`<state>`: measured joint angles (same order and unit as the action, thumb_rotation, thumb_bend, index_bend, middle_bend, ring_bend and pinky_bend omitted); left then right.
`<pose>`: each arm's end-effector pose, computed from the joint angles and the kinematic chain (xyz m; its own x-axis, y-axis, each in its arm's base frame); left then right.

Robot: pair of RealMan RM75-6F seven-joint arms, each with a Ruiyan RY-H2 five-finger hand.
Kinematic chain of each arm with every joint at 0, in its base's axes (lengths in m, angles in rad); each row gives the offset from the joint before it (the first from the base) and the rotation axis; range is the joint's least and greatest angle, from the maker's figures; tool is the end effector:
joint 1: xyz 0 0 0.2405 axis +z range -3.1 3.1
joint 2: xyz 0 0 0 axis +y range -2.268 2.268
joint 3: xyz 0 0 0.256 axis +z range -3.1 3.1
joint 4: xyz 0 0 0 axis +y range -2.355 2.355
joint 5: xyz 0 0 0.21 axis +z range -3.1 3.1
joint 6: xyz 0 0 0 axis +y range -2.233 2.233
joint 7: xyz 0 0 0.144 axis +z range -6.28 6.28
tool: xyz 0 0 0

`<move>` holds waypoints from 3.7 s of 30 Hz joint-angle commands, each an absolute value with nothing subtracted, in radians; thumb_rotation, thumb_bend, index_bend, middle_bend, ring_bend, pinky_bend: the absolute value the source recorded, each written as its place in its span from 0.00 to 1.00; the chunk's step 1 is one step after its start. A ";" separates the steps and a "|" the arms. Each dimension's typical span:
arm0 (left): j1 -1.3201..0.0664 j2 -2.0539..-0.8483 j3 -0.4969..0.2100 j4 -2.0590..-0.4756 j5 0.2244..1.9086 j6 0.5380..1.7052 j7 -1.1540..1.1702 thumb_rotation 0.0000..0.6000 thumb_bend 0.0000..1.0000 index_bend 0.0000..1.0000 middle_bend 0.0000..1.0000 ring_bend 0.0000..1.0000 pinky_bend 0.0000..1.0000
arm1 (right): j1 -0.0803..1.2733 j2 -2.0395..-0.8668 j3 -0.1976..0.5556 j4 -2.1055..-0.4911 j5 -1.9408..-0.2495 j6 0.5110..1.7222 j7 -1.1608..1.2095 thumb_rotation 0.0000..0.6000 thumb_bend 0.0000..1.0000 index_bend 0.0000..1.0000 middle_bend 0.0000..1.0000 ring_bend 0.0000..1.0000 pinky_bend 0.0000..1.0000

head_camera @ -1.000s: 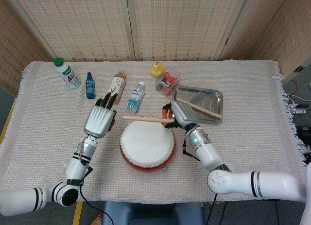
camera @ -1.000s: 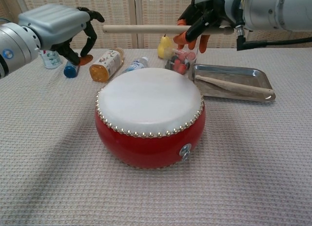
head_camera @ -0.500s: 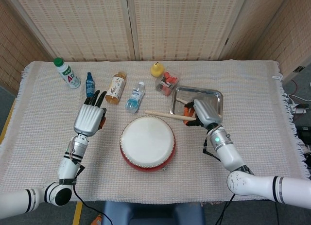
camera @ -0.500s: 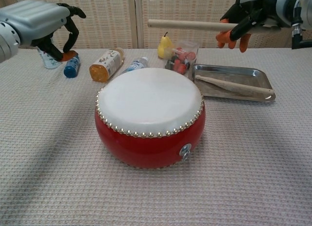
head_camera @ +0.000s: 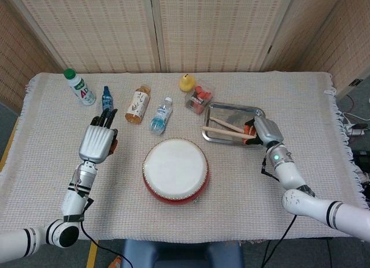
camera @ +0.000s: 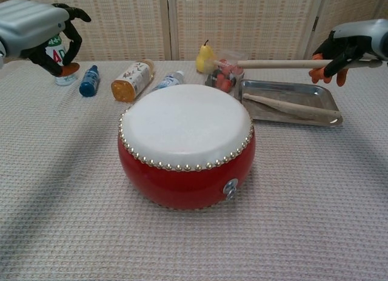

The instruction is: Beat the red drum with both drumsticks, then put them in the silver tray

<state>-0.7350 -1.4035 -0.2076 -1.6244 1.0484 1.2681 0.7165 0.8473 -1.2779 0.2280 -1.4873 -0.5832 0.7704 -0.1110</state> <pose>-0.1418 0.3565 0.0693 0.6489 -0.1038 0.7538 0.7243 -0.2194 -0.6537 -0.1941 -0.4053 0.0733 0.0867 -0.3652 0.9269 -0.9890 0.0803 0.1241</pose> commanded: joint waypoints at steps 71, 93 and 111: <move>-0.577 -1.268 -0.234 -1.589 1.074 1.239 0.299 1.00 0.39 0.11 0.09 0.03 0.22 | 0.583 -1.142 0.204 -1.406 -1.227 0.969 0.075 1.00 0.24 0.19 0.14 0.00 0.09; -0.313 -1.191 -0.084 -1.615 1.217 1.423 0.197 1.00 0.29 0.00 0.00 0.00 0.06 | 0.231 -1.095 0.038 -1.539 -1.402 1.377 0.020 1.00 0.04 0.00 0.00 0.00 0.00; -0.205 -1.196 -0.029 -1.667 1.336 1.511 0.218 0.95 0.27 0.00 0.00 0.00 0.04 | 0.128 -1.117 0.027 -1.589 -1.434 1.487 -0.033 1.00 0.03 0.00 0.00 0.00 0.00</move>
<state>-0.2086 -1.1922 -0.0301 -1.6653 1.3318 1.5067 0.2159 0.1347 -1.1137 0.0282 -1.5828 -1.4280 1.4790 -0.0256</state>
